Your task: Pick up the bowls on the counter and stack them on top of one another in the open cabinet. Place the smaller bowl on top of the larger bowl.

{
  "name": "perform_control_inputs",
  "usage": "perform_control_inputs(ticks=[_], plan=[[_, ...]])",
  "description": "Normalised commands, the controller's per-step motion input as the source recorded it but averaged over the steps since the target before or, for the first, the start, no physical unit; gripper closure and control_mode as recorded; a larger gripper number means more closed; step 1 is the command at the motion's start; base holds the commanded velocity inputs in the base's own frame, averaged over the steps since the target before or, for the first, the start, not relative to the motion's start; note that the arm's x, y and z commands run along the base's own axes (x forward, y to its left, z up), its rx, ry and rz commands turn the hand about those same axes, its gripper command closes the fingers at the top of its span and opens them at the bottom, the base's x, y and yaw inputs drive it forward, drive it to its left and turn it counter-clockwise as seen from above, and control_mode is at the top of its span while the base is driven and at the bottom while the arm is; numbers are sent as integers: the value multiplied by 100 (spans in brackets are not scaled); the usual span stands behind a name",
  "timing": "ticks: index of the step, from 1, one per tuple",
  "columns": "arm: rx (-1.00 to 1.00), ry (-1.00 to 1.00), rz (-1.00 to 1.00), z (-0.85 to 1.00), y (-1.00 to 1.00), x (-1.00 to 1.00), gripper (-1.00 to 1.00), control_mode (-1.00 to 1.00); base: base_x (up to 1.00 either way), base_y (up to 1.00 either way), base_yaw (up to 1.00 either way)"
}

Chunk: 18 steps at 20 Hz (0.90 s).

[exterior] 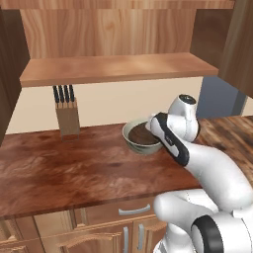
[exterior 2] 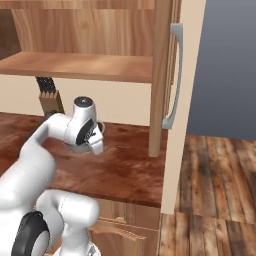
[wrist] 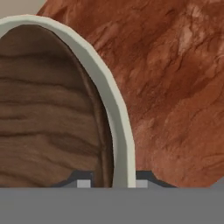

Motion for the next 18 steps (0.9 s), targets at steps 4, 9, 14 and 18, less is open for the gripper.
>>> perform_control_inputs(ticks=[4, 9, 14, 18], plan=[[0, 0, 11, 67, 1, -64, 100, -100, 0, 0, 0], [0, -2, 10, 77, 0, -67, 100, -100, 0, 0, 0], [0, -4, 9, 81, 0, -66, 100, -100, 0, 0, 0], [2, -5, 7, 81, 1, -63, 100, -100, 0, 0, 0]])
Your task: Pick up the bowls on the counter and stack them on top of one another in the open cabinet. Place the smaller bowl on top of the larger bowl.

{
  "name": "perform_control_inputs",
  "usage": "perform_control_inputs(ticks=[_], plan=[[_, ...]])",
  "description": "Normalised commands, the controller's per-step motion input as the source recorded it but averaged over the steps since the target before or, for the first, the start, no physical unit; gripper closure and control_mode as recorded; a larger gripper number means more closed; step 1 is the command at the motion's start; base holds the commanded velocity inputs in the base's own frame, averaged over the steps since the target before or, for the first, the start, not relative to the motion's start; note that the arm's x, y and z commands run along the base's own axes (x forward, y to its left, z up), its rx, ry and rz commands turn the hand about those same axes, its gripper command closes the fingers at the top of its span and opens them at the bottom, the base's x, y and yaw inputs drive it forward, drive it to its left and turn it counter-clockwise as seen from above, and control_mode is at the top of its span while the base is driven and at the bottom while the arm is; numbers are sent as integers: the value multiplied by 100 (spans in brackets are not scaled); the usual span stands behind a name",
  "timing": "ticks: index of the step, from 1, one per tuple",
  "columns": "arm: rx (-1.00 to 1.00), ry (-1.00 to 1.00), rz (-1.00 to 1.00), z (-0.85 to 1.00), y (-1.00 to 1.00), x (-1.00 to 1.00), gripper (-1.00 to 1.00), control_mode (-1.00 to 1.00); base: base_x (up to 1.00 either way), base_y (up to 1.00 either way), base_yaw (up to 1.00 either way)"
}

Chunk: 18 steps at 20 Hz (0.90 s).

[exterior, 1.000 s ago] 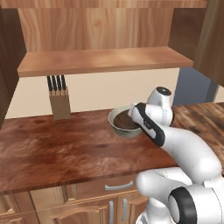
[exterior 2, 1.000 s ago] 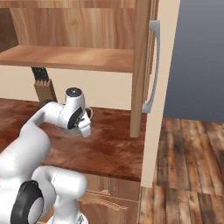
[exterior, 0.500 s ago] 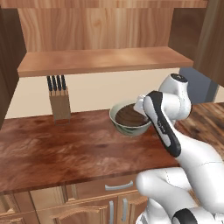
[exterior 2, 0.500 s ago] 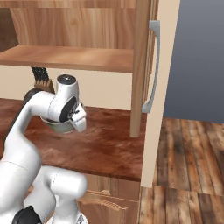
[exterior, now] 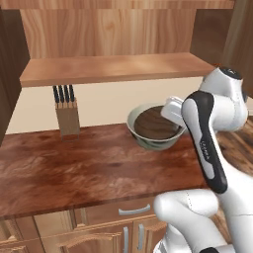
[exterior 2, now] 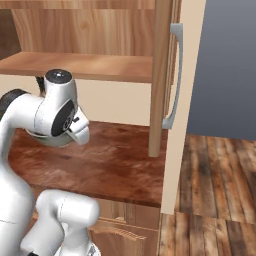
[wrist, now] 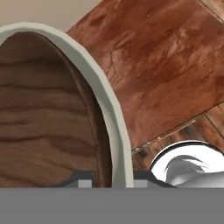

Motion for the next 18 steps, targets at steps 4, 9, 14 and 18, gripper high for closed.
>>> perform_control_inputs(ticks=[4, 9, 14, 18], plan=[[11, -7, 4, 76, 0, -57, 100, -100, 0, 0, 0], [18, -10, 0, 73, 2, -52, 100, -100, 0, 0, 0], [21, -16, -3, 66, 1, -54, 100, -100, 0, 0, 0], [15, -22, -10, 63, 20, -39, 100, -100, 0, 0, 0]])
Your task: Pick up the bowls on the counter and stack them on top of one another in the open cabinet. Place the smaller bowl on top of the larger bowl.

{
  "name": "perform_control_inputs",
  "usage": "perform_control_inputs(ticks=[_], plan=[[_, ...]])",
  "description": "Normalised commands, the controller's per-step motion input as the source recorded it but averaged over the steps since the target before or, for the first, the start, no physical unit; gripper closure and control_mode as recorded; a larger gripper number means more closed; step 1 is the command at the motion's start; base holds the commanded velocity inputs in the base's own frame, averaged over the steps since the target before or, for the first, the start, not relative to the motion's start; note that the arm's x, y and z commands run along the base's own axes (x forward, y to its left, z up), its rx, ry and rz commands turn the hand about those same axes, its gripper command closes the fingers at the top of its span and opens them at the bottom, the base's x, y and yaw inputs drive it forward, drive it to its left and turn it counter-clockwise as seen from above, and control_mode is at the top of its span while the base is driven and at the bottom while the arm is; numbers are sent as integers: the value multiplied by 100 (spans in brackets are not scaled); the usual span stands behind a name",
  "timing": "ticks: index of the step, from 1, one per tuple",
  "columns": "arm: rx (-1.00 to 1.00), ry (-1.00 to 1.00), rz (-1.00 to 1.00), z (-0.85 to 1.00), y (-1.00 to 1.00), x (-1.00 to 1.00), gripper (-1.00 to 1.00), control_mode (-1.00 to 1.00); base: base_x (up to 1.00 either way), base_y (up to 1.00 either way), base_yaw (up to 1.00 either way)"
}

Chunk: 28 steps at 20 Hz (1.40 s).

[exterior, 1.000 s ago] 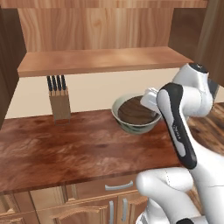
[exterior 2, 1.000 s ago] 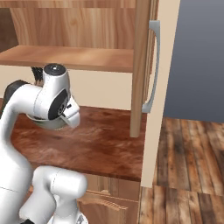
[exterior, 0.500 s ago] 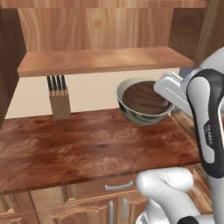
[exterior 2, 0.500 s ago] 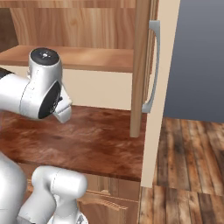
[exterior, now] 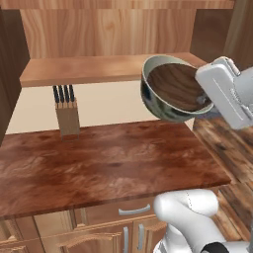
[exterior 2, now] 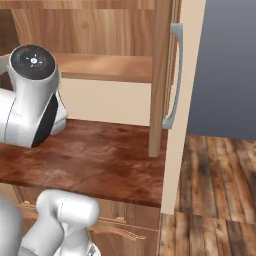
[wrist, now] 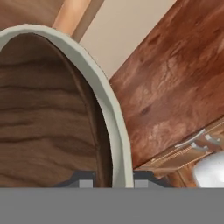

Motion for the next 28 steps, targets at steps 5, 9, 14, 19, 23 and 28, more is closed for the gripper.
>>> perform_control_inputs(ticks=[5, 9, 14, 19, 23, 28], plan=[[3, -14, -21, 45, 28, 10, 100, -100, 0, 0, 0], [0, -1, -31, 10, 4, 18, 100, -100, 0, 0, 0], [0, 0, -32, 0, -3, 3, 100, -100, 0, 0, 0], [7, -2, -3, 4, -8, -1, 100, -100, 0, 0, 0], [15, -7, -3, 29, -30, -1, 100, -100, 0, 0, 0], [8, -1, 0, 9, -9, 12, 100, -100, 0, 0, 0]])
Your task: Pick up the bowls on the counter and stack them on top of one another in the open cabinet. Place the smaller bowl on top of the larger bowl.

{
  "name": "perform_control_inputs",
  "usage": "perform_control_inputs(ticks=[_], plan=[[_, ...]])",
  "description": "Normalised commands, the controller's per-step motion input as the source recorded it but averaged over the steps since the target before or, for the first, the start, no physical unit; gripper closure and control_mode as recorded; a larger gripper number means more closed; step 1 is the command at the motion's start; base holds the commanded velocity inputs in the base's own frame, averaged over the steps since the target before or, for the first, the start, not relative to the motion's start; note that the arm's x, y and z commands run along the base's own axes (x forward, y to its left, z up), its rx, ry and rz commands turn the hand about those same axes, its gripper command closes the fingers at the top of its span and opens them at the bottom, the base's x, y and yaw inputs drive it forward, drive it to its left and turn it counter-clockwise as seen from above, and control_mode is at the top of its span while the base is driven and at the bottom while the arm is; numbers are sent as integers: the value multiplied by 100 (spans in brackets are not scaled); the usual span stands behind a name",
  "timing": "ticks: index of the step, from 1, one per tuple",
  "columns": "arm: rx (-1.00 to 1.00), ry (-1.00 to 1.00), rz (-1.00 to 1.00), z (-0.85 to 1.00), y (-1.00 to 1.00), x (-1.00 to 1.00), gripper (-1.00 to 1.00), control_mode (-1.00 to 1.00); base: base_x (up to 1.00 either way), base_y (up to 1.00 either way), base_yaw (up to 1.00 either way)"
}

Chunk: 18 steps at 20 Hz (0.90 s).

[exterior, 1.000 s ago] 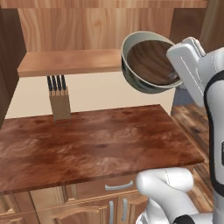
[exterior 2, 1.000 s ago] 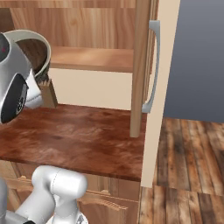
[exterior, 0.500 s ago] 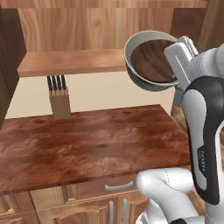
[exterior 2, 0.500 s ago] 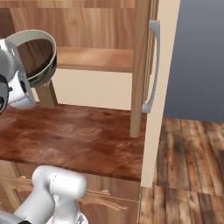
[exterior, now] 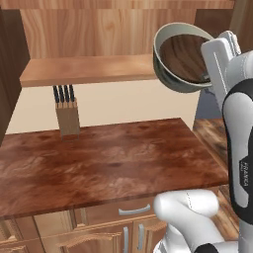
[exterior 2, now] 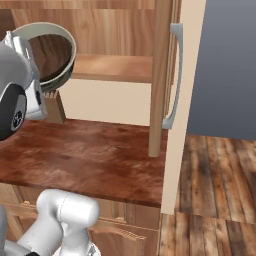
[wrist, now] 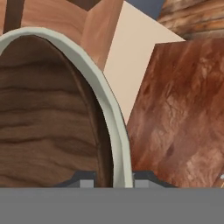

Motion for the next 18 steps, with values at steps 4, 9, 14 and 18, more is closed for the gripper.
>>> perform_control_inputs(ticks=[4, 9, 14, 18], plan=[[0, 1, 0, 0, 1, 19, 100, -100, 0, 0, 0], [0, 6, -2, 0, 4, 54, 100, -100, 0, 0, 0], [1, 7, -3, 1, 1, 56, 100, -100, 0, 0, 0], [3, 4, -6, 4, 0, 46, 100, -100, 0, 0, 0]])
